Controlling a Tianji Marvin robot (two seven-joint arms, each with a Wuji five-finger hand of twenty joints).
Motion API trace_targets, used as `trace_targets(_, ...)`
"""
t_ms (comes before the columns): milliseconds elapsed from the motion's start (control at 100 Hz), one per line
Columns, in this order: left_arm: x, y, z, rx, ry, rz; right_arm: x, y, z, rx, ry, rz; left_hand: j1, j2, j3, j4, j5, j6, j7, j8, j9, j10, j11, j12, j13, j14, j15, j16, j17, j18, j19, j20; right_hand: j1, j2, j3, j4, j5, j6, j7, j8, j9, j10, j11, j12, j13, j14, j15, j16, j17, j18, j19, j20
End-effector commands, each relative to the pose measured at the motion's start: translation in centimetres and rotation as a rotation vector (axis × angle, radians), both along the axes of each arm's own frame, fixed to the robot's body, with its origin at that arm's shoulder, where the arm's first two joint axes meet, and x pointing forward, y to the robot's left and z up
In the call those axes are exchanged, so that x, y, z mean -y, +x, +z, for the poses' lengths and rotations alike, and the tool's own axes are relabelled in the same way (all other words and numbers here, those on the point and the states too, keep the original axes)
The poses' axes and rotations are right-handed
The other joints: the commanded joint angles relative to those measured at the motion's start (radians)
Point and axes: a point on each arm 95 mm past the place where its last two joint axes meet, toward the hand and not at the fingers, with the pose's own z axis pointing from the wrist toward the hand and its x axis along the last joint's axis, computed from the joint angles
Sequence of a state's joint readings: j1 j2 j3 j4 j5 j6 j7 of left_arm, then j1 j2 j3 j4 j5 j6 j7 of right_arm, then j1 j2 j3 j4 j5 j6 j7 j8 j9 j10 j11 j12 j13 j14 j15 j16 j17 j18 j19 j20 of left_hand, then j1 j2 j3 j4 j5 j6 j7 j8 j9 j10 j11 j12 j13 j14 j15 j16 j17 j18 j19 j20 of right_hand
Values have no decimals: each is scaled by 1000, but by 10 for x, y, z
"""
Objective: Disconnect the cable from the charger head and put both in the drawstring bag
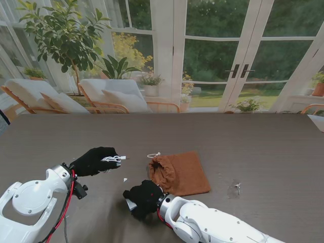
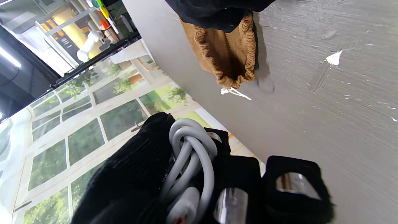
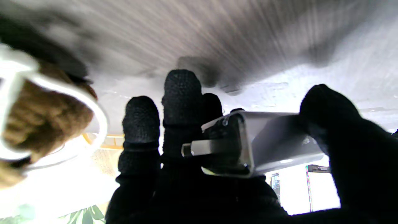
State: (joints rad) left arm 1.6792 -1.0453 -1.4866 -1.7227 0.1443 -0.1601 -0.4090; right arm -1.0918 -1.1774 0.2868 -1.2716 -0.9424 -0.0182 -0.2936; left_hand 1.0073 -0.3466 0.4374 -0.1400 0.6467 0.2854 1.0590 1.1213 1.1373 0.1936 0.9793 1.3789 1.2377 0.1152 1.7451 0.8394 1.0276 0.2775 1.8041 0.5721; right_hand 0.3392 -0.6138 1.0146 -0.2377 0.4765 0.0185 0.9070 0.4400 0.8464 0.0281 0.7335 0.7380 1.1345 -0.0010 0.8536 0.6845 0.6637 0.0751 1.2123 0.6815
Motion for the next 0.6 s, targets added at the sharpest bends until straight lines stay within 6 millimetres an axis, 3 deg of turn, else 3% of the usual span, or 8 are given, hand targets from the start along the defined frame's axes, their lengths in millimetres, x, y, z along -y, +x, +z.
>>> trace_targets(0, 2, -2, -1, -15, 1, -16, 0, -4, 0, -6, -10, 5, 172, 133, 221, 82, 106, -125, 288, 41, 118, -12, 107, 22, 32, -45, 117, -7, 49, 15, 265, -11, 24, 76, 150, 95, -12, -124, 10, 39, -44, -29, 16, -14, -22, -14, 2, -11, -50, -6, -21, -30)
trace_targets(590, 2, -1, -2, -22, 5, -22, 5, -8, 2, -12, -37, 15, 171, 134, 220, 83, 104, -124, 285, 39, 118, -12, 107, 22, 33, -47, 116, -8, 49, 14, 265, -12, 3, -44, 128, 91, -82, -125, -59, 46, -125, -28, -3, -29, -103, -5, -17, -29, -112, -2, -52, -48)
